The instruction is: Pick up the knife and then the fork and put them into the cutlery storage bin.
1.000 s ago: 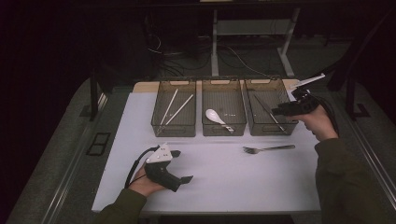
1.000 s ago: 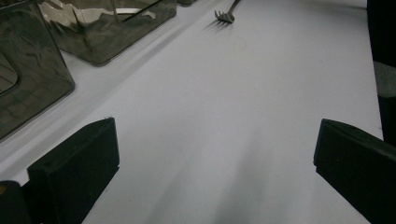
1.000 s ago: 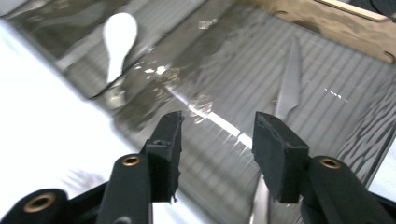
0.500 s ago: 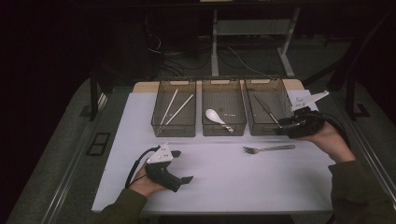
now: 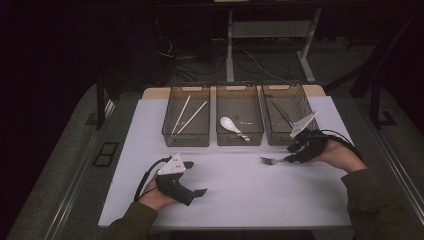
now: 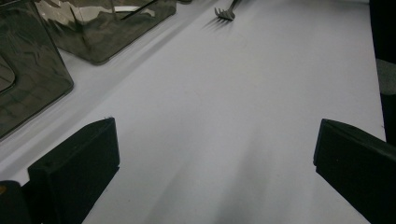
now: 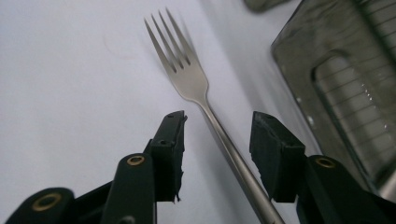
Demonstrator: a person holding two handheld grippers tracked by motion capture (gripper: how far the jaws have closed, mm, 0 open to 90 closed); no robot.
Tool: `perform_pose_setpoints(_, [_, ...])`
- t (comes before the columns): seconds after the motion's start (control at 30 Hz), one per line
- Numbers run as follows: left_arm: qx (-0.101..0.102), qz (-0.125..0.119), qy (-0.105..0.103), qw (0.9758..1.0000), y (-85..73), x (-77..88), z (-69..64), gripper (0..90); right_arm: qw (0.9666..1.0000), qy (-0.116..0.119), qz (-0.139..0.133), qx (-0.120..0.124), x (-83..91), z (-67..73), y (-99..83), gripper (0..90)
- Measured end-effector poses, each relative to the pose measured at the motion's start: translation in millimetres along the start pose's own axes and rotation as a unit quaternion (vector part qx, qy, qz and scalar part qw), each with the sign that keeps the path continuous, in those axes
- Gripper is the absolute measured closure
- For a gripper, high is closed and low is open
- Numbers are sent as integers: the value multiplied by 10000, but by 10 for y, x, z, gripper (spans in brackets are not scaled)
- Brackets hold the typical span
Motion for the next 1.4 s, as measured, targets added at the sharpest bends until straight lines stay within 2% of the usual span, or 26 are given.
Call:
perform_pose_setpoints(0.27, [3,8,-9,10000,0,3,2,0,9982,11,549,257,-220,-23,50,599])
perform_pose_setpoints(0.57, [11,5,-9,10000,0,2,1,0,9934,-34,1039,476,-317,-49,82,670])
perform_pose_setpoints(0.6, [10,6,-10,10000,-1,3,2,0,9921,-67,1112,570,-328,-60,81,677])
perform_pose_setpoints(1.07, [8,10,-10,10000,-1,4,3,0,9855,-110,1485,818,-351,-4,129,828])
perform_pose_setpoints(1.2, [3,4,-3,10000,0,7,3,0,9836,-147,1576,867,-358,13,142,846])
perform_pose_setpoints(1.3, [-2,7,-1,10000,1,9,5,0,9834,-165,1602,842,-358,20,145,849])
perform_pose_setpoints(1.4, [-7,6,-2,10000,1,10,5,0,9849,-146,1553,749,-345,24,132,851])
Point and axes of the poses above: each handheld gripper's, and its own axes: x roughly backward along the jaws, y roughly out of its top, z roughly to its left, the point moved 4 cm from there along -x, roughly forward along the jaws, and after that the axes turned 7 degrees about -x, right-handed, at the moved point
